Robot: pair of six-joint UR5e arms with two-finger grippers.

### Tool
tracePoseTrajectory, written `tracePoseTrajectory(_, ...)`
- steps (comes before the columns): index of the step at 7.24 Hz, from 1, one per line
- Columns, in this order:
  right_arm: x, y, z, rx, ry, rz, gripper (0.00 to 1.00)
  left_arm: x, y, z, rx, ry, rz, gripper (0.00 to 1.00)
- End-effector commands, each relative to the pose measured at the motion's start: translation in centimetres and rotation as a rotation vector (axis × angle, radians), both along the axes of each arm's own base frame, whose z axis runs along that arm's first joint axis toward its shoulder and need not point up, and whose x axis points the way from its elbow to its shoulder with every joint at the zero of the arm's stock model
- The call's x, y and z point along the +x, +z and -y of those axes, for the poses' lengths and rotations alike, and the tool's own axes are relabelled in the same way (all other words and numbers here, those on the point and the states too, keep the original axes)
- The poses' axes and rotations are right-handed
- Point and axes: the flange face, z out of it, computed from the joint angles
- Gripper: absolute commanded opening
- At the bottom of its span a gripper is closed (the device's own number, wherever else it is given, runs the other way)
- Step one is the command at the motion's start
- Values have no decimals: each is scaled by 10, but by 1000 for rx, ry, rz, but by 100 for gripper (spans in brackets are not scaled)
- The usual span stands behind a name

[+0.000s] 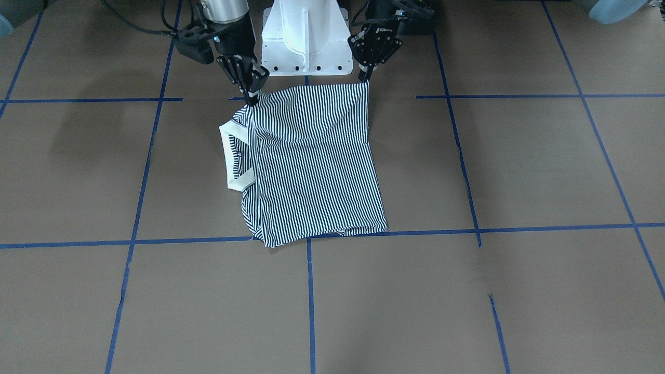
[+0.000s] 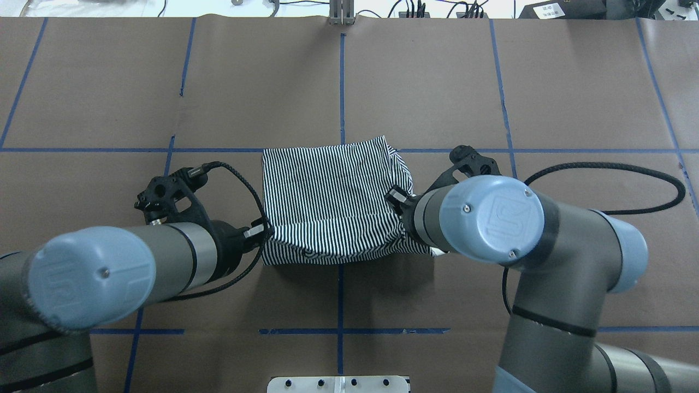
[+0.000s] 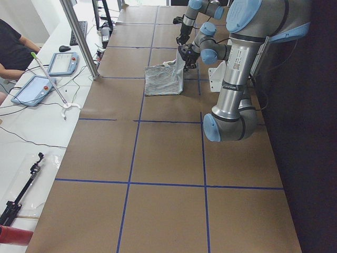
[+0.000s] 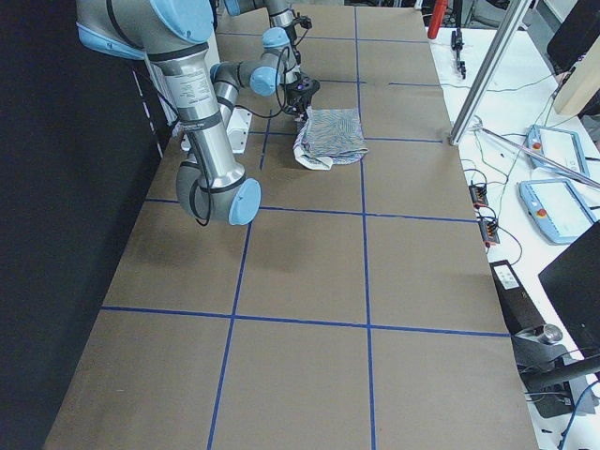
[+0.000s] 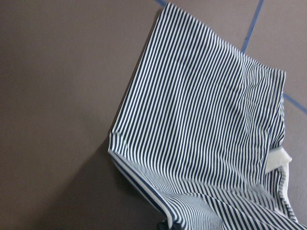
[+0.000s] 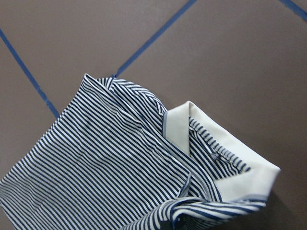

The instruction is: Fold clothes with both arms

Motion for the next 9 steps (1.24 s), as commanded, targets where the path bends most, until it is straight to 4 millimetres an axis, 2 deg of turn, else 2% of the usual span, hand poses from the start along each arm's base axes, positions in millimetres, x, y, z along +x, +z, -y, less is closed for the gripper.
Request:
tracePoseTrajectory(1, -12, 22, 71, -2, 38, 22, 0, 21, 18, 65, 54, -38, 119, 0)
tracePoseTrajectory(2, -26, 14, 120, -50, 19, 29, 0, 21, 26, 82, 58, -59, 130, 0)
tracePoseTrajectory(3, -32, 16, 161, -79, 23, 39, 0, 30, 41, 108, 64, -84, 142, 0)
tracePoseTrajectory(4, -47, 35, 192, -46, 3, 25, 0, 46, 56, 146, 108, -83, 191, 0)
tracePoseTrajectory(5, -69, 40, 232, -33, -5, 8, 19, 63, 75, 187, 137, -103, 201, 0)
tracePoseTrajectory(6, -98, 56, 277, 9, -50, -18, 93, 79, 93, 228, 183, -118, 207, 33)
tracePoseTrajectory(7, -77, 59, 311, 59, -43, -13, 100, 63, 110, 268, 232, -154, 206, 42)
tracePoseTrajectory(8, -52, 56, 327, 72, -73, 3, 100, 45, 101, 277, 277, -181, 143, 43)
tracePoseTrajectory(9, -40, 57, 333, 60, -85, 23, 100, 41, 99, 275, 284, -181, 126, 43)
